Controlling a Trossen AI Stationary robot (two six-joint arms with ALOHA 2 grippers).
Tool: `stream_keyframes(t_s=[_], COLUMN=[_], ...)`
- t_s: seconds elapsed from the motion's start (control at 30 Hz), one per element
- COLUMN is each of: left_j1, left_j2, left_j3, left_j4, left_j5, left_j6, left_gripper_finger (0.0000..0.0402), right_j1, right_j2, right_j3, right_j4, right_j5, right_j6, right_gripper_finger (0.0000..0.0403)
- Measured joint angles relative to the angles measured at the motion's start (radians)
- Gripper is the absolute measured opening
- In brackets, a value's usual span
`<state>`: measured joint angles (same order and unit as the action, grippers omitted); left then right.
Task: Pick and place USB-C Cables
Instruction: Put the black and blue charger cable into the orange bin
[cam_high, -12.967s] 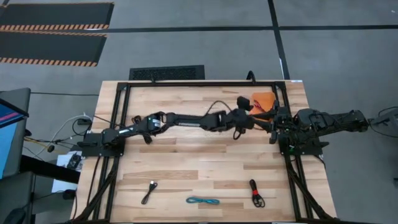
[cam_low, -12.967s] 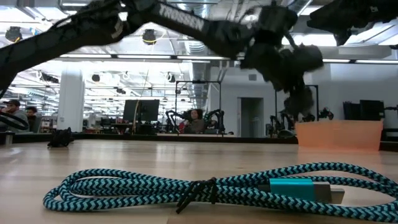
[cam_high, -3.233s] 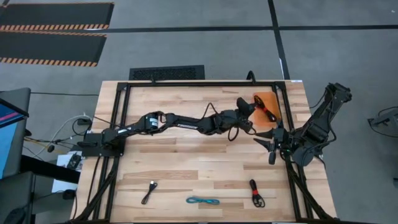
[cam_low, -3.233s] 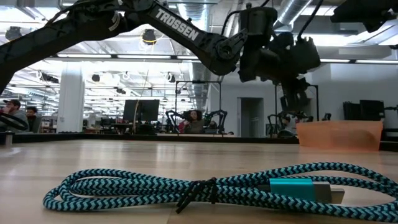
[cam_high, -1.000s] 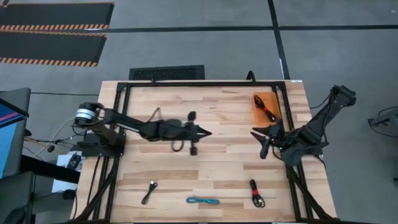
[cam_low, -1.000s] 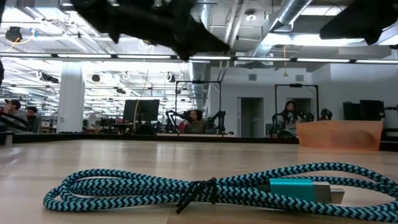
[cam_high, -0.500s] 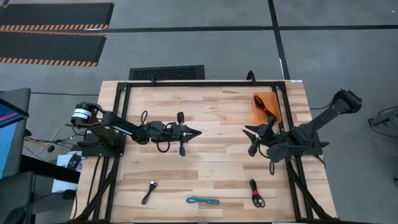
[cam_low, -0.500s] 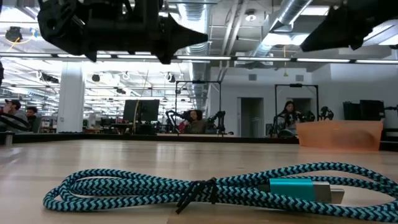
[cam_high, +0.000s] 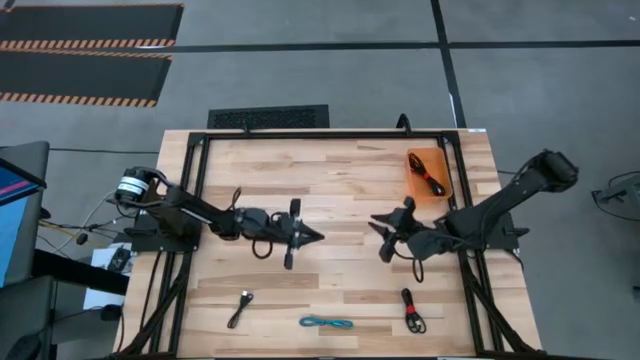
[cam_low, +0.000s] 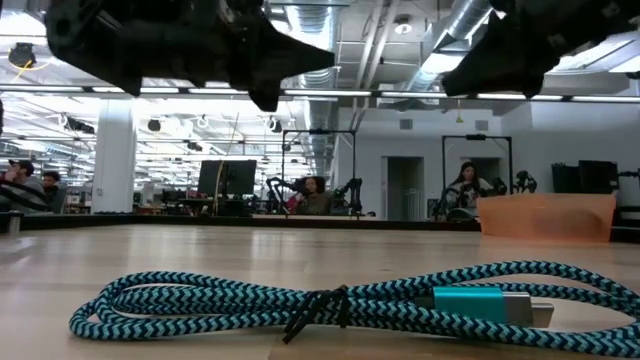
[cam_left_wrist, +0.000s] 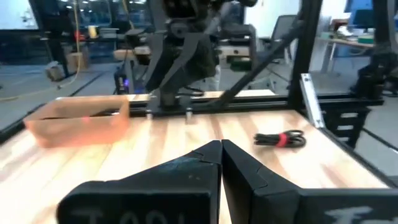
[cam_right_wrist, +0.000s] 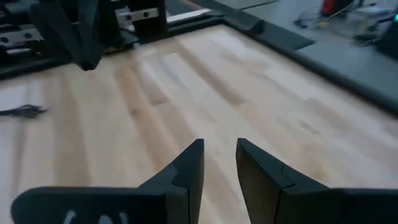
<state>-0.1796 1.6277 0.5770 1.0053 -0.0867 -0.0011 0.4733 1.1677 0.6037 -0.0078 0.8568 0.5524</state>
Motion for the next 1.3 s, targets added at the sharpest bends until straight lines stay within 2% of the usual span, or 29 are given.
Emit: stream_keyframes(t_s=[0.17, 0.27, 0.37, 0.57, 0.83, 0.93, 1.1, 1.3], left_j1=[-0.130, -0.216, -0.282, -0.352, -0.387, -0.423, -0.498, -0.516], left_j2=[-0.024, -0.065, -0.107, -0.129, -0.122, -0.142, -0.243, -0.343], left_j3=[0.000, 0.000, 0.000, -0.005, -0.007, -0.007, -0.007, -0.006], left_j4=[-0.100, -0.191, -0.216, -0.248, -0.304, -0.306, -0.431, -0.621], left_j5=[-0.222, -0.364, -0.446, -0.472, -0.482, -0.534, -0.705, -0.697], left_j6=[0.005, 0.032, 0.051, 0.035, -0.045, -0.033, -0.042, -0.219], left_gripper_finger=[0.0000, 0.0000, 0.0000, 0.0000, 0.0000, 0.0000, 0.0000, 0.0001], right_j1=[0.042, 0.085, 0.119, 0.160, 0.205, 0.221, 0.243, 0.267], right_j2=[0.050, 0.092, 0.130, 0.193, 0.281, 0.321, 0.364, 0.392], right_j3=[0.000, 0.000, 0.000, 0.000, 0.027, 0.063, 0.106, 0.116], right_j4=[0.098, 0.198, 0.314, 0.472, 0.540, 0.540, 0.538, 0.539], right_j5=[-0.082, -0.093, -0.092, -0.036, -0.017, -0.007, 0.012, 0.040], right_j6=[0.049, 0.049, 0.037, 0.023, 0.059, 0.059, 0.048, 0.064], right_gripper_finger=[0.0118, 0.0118, 0.0118, 0.0118, 0.0118, 0.0118, 0.0118, 0.0118])
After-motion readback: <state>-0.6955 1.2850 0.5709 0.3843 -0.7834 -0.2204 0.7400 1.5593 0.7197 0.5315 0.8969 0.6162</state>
